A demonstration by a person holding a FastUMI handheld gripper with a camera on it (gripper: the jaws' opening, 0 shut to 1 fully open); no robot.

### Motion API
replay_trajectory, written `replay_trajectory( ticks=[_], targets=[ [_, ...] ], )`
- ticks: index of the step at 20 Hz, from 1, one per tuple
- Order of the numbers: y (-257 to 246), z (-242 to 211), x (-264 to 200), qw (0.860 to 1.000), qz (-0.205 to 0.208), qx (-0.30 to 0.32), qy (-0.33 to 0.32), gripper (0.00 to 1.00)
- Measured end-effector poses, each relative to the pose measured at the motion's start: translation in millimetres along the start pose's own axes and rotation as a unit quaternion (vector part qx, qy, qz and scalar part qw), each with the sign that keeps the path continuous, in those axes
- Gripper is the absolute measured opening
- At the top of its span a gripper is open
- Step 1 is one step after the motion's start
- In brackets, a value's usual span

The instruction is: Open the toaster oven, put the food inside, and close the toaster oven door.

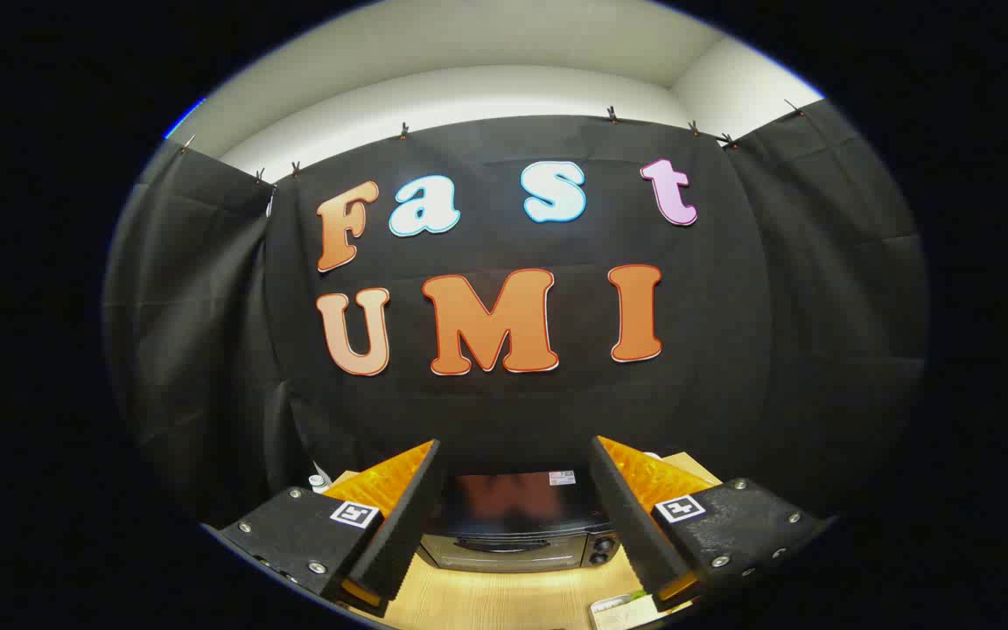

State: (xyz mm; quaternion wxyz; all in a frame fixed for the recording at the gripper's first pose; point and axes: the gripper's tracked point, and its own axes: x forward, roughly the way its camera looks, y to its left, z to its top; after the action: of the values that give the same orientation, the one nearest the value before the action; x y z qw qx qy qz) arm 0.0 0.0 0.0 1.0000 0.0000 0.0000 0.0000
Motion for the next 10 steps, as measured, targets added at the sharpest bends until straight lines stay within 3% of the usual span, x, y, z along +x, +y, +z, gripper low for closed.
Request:
replay_trajectory(
  ticks=[10],
  targets=[
    [-3.0,-1.4,4.0,1.000,-0.005,-0.005,-0.001,0.99]
  ],
)
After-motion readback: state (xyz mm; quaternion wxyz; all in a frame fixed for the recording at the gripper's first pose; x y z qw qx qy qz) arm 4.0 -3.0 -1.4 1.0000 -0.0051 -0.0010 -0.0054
